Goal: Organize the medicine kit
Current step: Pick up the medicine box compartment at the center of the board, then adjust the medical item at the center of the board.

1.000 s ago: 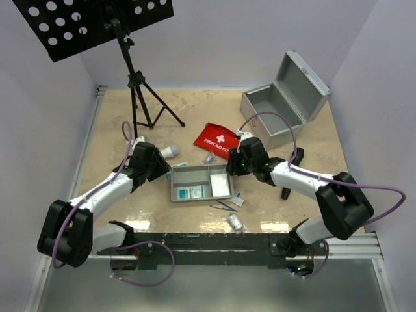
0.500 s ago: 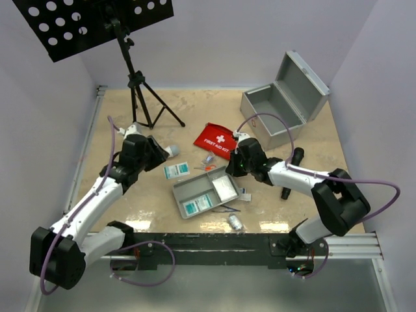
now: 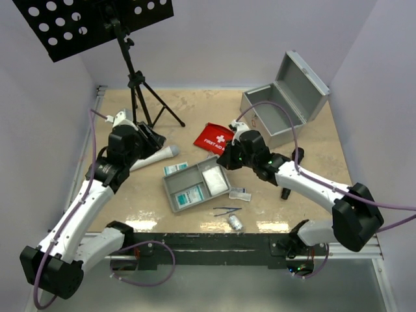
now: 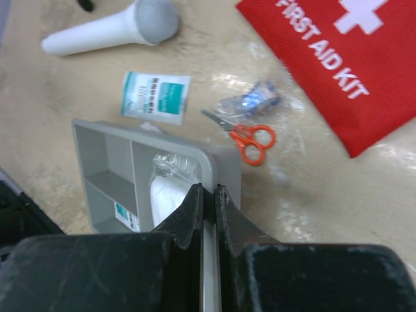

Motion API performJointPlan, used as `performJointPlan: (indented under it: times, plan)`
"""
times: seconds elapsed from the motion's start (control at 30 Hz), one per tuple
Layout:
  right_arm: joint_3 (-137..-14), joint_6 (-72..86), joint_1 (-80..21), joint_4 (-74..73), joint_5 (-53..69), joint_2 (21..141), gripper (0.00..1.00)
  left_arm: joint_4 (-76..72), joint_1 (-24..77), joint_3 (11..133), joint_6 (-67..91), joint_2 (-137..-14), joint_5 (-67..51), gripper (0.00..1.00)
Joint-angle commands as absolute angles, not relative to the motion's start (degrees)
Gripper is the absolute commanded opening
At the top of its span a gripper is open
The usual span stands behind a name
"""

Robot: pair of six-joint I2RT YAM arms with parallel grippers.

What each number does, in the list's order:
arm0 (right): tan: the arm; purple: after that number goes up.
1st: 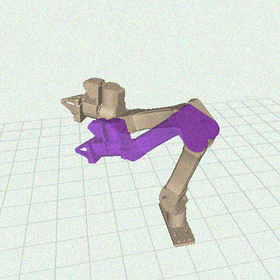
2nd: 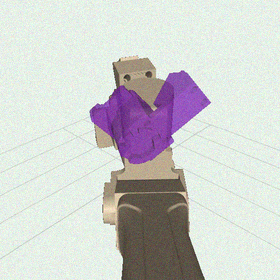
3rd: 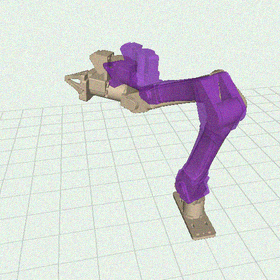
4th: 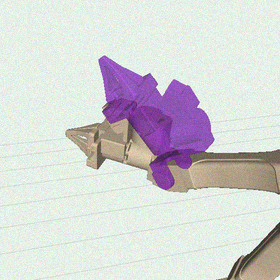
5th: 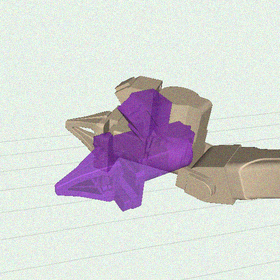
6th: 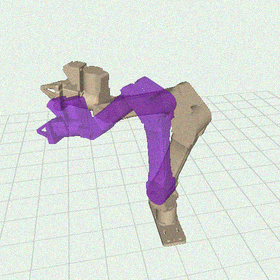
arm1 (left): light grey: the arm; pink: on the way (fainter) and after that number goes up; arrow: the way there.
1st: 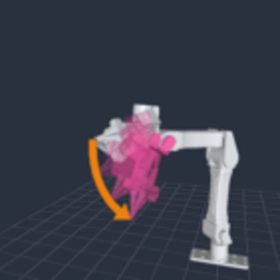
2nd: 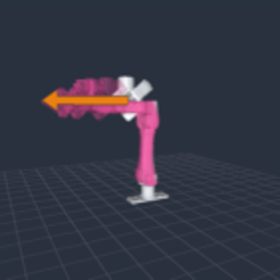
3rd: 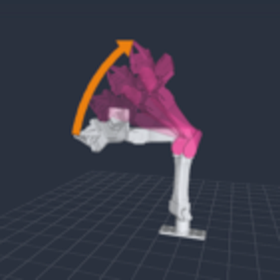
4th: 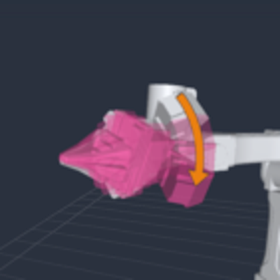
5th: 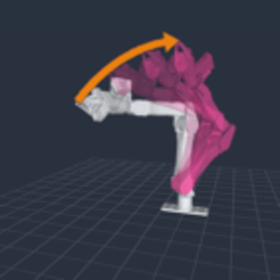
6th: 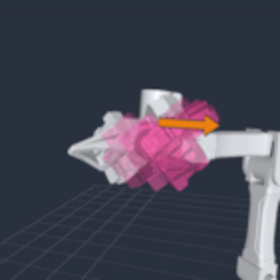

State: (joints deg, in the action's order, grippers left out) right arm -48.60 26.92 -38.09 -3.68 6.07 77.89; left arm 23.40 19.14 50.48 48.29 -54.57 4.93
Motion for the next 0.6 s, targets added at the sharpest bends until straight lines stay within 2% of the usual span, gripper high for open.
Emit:
performJointPlan:
  times: [0.0, 0.2, 0.57]
  plan:
    - [-51.9, 32.4, -43.6, -2.2, 8.8, 76.5, 0.00, 24.3, 18.6, 53.1, 47.6, -53.2, 5.4, 0.55]
    - [-47.9, 40.3, -47.7, 5.7, 9.8, 79.7, 0.00, 24.0, 18.6, 52.2, 48.2, -53.4, 4.6, 0.55]
    - [-39.6, 45.2, -51.1, 13.9, 7.6, 85.5, 0.00, 21.5, 18.6, 47.2, 49.0, -53.5, 4.0, 0.55]
